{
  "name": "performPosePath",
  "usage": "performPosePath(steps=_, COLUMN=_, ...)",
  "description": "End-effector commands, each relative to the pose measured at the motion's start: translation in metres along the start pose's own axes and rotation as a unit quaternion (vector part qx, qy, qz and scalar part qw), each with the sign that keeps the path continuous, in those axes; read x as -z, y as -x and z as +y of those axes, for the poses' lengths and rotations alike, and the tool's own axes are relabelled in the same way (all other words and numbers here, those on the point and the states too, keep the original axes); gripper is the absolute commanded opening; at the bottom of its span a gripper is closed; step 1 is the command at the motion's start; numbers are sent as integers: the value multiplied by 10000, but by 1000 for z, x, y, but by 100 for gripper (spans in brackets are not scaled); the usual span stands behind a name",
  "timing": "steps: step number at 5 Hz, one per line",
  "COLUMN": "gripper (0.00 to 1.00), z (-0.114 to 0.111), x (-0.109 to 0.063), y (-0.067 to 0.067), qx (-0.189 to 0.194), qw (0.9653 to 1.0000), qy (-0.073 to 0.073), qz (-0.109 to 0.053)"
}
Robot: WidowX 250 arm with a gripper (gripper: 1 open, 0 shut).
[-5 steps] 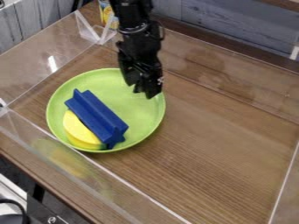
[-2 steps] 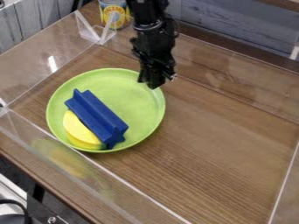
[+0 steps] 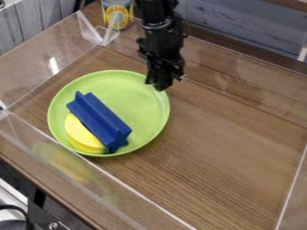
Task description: Put the blue object in the green plate
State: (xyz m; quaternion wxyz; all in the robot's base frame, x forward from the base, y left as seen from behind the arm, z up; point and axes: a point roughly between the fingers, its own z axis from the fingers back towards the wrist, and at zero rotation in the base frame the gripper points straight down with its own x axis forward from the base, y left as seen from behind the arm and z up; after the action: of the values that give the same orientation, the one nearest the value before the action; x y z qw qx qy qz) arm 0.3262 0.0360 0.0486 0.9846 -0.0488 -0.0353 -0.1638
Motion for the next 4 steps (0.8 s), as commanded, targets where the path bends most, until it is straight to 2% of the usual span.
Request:
performPosePath(steps=1, gripper=0, z=3, x=-30, y=-9, qx=65, qw=9992, qy=-209, qz=-335)
performPosePath(steps=2, gripper=0, z=3, x=-37, y=-6, qx=65, qw=9992, qy=-224, qz=-324)
performPosePath(steps=4, gripper=0, z=18, x=-38, y=0, qx=-513, qw=9977, qy=-307, qz=-328)
